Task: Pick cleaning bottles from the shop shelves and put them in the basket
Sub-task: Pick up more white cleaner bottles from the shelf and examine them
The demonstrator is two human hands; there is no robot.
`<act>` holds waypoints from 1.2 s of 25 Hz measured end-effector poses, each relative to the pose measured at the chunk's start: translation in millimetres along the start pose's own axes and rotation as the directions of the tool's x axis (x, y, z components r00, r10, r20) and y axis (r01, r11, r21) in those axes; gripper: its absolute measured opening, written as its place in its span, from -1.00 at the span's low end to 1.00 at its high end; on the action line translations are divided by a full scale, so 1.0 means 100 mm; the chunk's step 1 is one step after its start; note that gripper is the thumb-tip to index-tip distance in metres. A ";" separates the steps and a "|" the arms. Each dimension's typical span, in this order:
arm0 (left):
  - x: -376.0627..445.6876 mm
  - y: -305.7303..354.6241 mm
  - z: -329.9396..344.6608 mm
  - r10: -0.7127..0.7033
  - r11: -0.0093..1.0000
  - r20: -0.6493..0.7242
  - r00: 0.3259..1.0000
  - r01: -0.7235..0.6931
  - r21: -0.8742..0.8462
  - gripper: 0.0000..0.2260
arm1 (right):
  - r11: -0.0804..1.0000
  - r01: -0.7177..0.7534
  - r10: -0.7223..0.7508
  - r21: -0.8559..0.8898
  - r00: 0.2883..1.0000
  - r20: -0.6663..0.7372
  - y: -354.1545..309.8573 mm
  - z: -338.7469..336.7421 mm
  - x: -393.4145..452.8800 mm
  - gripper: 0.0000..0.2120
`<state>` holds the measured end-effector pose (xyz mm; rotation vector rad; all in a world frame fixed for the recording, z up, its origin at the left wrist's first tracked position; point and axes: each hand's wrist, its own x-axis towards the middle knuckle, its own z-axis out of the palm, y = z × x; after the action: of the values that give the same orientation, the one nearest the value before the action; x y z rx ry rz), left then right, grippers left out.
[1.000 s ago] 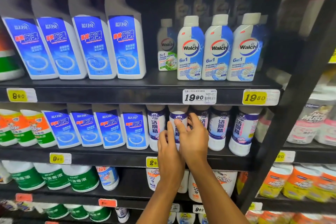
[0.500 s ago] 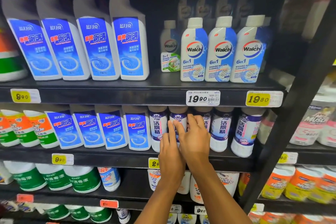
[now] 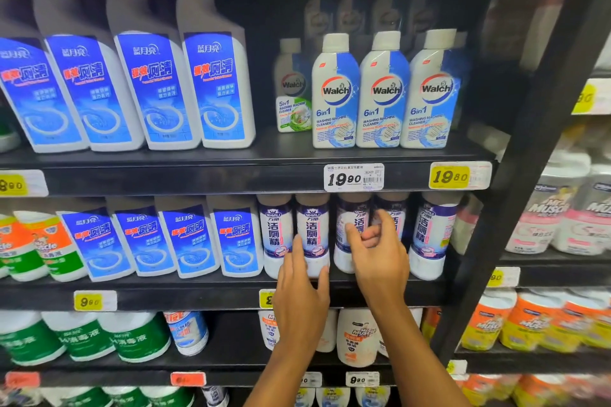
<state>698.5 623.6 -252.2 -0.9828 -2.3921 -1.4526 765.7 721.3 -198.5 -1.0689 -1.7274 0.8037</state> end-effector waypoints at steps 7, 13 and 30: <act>0.02 0.15 0.09 0.022 0.969 0.462 0.886 0.095 -0.228 -0.55 | 0.972 0.002 -0.018 -0.236 0.998 -0.067 -0.10 0.11 0.07 -0.47; 0.02 0.18 0.08 -0.007 0.963 0.476 0.879 0.135 -0.234 -0.52 | 0.992 -0.022 0.016 -0.124 0.999 -0.049 -0.07 0.12 0.08 -0.45; -0.24 0.16 0.12 -0.061 0.949 0.196 0.979 0.117 -0.293 -0.48 | 0.942 0.054 -0.143 0.332 0.958 0.249 -0.13 -0.55 0.15 -0.77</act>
<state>729.1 627.6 -257.8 -1.1331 -2.4124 -1.8827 809.9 733.0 -161.8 -0.6674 -1.7786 1.1645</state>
